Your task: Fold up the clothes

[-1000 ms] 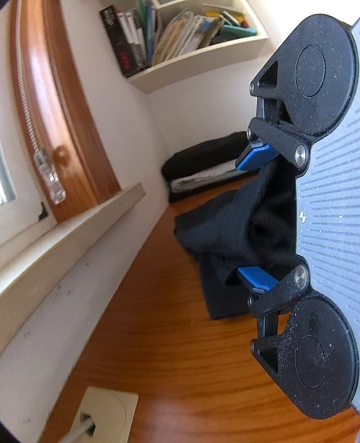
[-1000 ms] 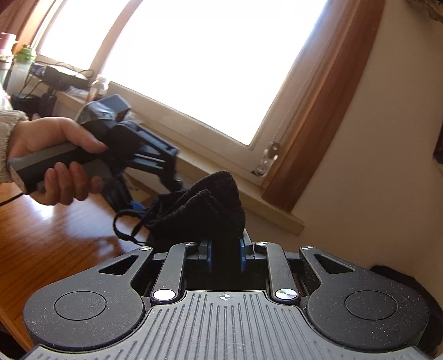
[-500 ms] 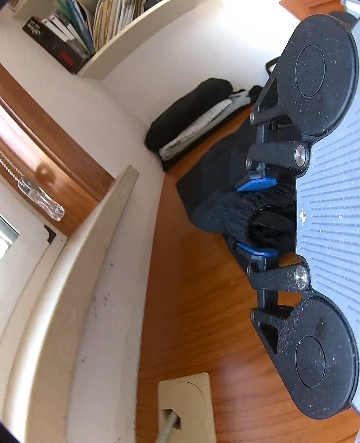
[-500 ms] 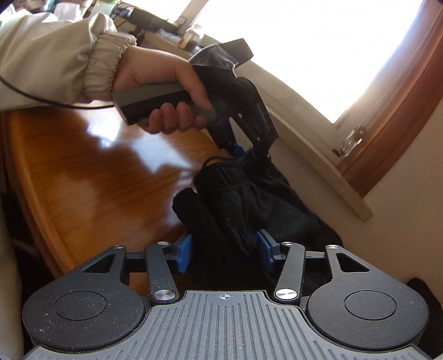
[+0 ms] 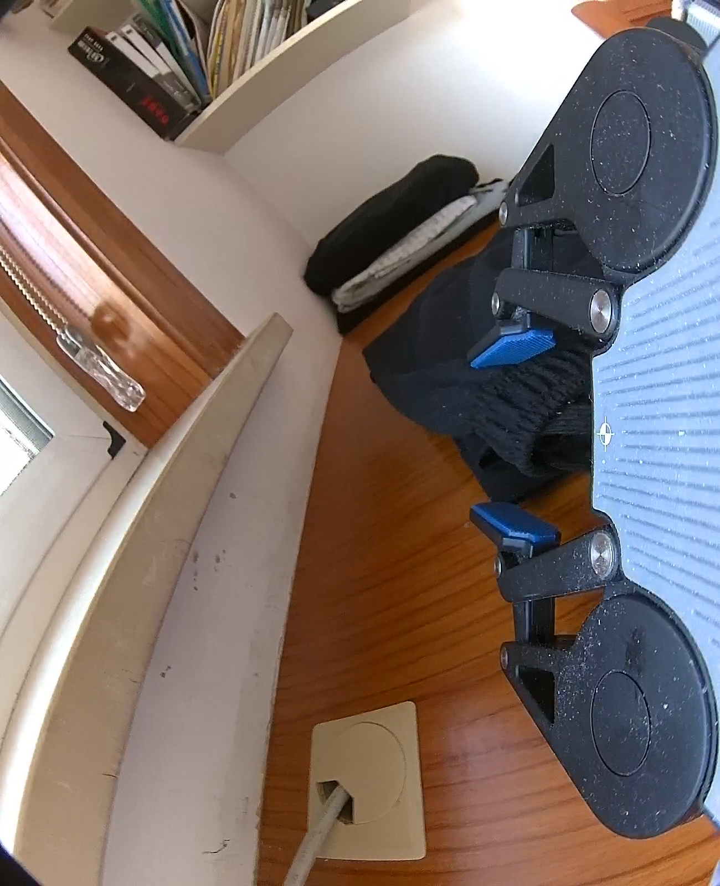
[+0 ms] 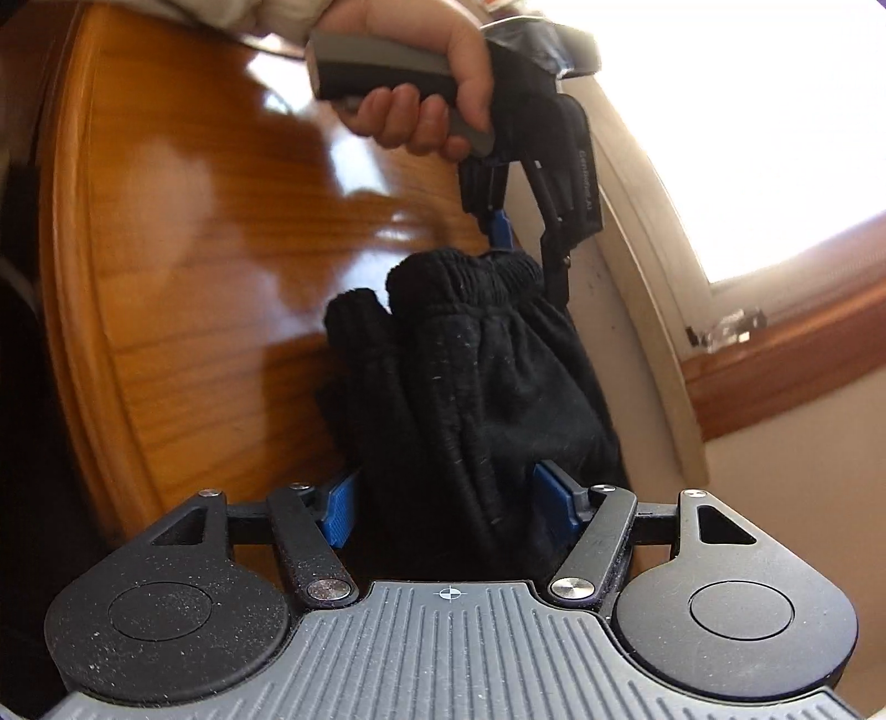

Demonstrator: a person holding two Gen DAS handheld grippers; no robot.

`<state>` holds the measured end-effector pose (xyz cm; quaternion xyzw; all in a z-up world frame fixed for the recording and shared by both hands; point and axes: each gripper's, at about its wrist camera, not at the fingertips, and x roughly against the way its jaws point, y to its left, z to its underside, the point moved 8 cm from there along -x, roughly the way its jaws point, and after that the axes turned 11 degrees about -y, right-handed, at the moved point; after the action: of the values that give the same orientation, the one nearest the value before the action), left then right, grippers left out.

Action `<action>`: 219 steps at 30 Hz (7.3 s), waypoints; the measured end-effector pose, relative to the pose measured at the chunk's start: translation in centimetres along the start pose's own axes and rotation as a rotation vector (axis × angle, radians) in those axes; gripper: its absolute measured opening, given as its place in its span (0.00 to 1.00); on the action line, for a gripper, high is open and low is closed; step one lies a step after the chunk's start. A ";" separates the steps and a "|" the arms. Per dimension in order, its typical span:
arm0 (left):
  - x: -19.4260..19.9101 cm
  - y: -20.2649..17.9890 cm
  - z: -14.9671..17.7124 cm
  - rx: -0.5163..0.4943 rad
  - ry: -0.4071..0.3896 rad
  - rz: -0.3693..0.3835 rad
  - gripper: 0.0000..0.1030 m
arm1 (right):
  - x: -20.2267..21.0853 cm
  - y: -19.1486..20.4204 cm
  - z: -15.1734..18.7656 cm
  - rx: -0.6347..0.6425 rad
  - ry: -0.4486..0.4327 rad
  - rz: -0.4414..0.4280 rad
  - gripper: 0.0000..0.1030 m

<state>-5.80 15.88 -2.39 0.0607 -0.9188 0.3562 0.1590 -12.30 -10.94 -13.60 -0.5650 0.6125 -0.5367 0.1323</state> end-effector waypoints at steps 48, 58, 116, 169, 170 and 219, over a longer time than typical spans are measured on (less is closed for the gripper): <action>0.2 -2.9 1.8 0.809 -0.200 0.144 0.78 | 2.2 -16.2 6.0 -1.157 -0.222 0.241 0.18; -0.5 -2.0 0.3 0.690 -0.102 0.074 0.80 | 2.3 -11.3 2.4 -0.815 -0.188 0.130 0.18; -11.7 -22.5 -1.4 -0.056 0.048 0.091 0.28 | 10.3 -18.9 16.9 -0.901 -0.323 0.257 0.19; -3.3 -14.0 6.2 -0.465 0.078 0.022 0.54 | 7.4 -11.2 20.0 -1.304 -0.191 0.340 0.57; -3.2 -13.3 5.3 -0.454 0.063 0.014 0.55 | 7.7 -11.4 20.2 -1.315 -0.184 0.365 0.59; -10.1 -8.7 3.6 -0.433 0.264 0.130 0.29 | 2.5 -11.0 20.2 -1.562 -0.184 0.361 0.36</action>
<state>4.83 6.99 -2.73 -0.0811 -0.9469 0.1656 0.2635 8.41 -20.93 -11.47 -0.4287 0.8793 0.1246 -0.1661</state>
